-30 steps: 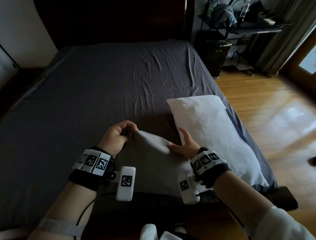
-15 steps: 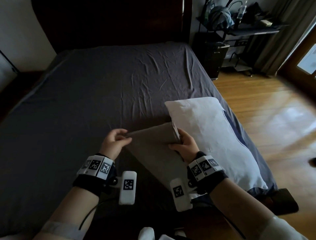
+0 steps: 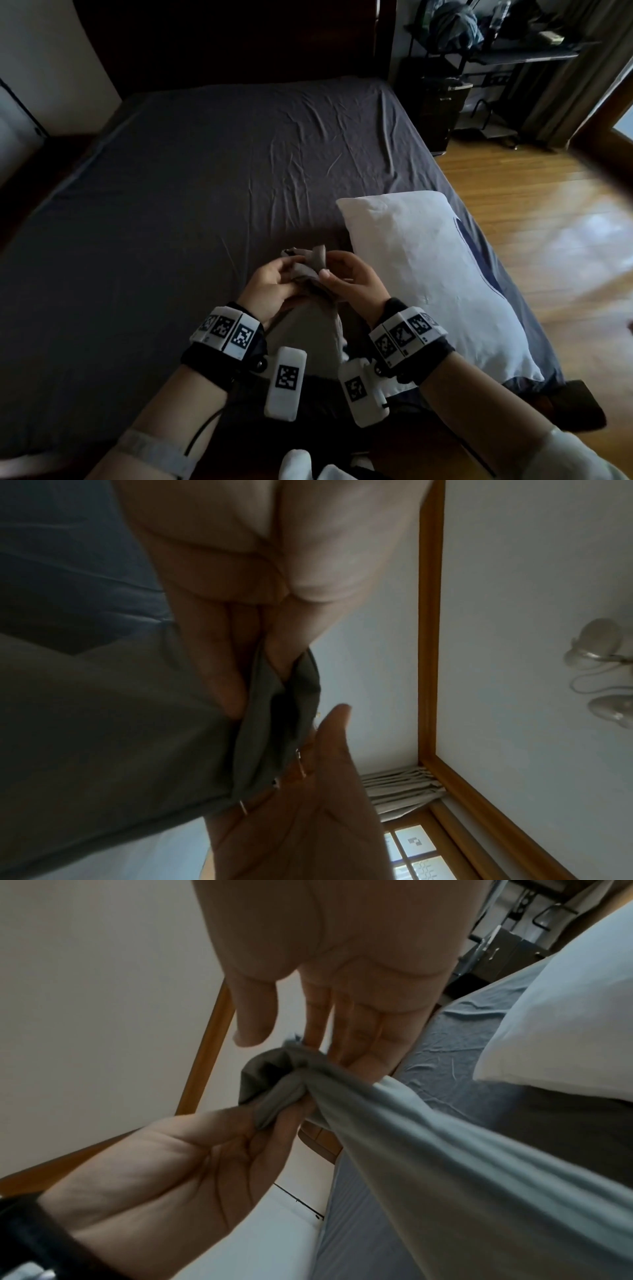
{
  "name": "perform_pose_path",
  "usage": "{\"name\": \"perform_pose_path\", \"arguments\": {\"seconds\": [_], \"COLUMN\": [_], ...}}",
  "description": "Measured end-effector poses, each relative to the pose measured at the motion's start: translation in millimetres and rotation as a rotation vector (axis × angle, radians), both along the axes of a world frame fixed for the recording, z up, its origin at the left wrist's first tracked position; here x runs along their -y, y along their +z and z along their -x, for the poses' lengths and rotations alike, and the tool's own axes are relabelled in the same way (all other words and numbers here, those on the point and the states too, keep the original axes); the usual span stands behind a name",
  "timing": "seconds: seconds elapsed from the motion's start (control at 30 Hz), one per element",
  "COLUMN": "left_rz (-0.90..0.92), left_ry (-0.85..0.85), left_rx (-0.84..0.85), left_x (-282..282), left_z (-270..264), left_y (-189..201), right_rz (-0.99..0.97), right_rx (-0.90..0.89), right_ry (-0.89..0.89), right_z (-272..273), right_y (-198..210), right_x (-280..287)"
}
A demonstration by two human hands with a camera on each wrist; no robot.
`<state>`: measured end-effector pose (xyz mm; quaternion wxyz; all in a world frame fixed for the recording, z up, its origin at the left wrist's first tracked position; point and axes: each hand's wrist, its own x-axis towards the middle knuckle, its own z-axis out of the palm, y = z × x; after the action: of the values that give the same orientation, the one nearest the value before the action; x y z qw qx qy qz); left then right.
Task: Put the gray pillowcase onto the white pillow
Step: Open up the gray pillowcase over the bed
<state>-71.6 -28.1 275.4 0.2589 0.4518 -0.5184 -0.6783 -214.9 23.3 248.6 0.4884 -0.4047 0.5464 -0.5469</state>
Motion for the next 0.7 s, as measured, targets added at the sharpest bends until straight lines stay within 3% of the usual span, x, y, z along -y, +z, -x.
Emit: {"name": "perform_pose_path", "arguments": {"seconds": [0.23, 0.4, 0.47, 0.53, 0.63, 0.7], "left_rz": [0.118, 0.111, 0.096, 0.083, 0.085, 0.090], "left_ry": [-0.020, 0.138, 0.131, 0.113, 0.108, 0.114], "left_rx": [0.064, 0.129, 0.110, 0.081, 0.048, 0.029], "left_x": [6.0, 19.4, 18.8, 15.8, 13.0, 13.0], "left_z": [-6.4, -29.7, -28.4, -20.8, -10.5, -7.2], "left_y": [-2.8, -8.3, -7.5, -5.5, -1.6, 0.8], "right_rz": [-0.085, -0.276, -0.267, -0.188, -0.132, -0.117], "right_rx": [-0.176, -0.215, -0.277, -0.355, -0.513, -0.523], "right_ry": [-0.098, -0.409, -0.435, -0.314, 0.001, 0.113], "right_z": [11.2, 55.5, 58.4, 48.1, 22.0, 7.1], "right_y": [-12.2, -22.8, -21.9, -13.1, -0.7, 2.4], "right_x": [14.4, 11.0, 7.0, 4.5, -0.8, -4.7]}}
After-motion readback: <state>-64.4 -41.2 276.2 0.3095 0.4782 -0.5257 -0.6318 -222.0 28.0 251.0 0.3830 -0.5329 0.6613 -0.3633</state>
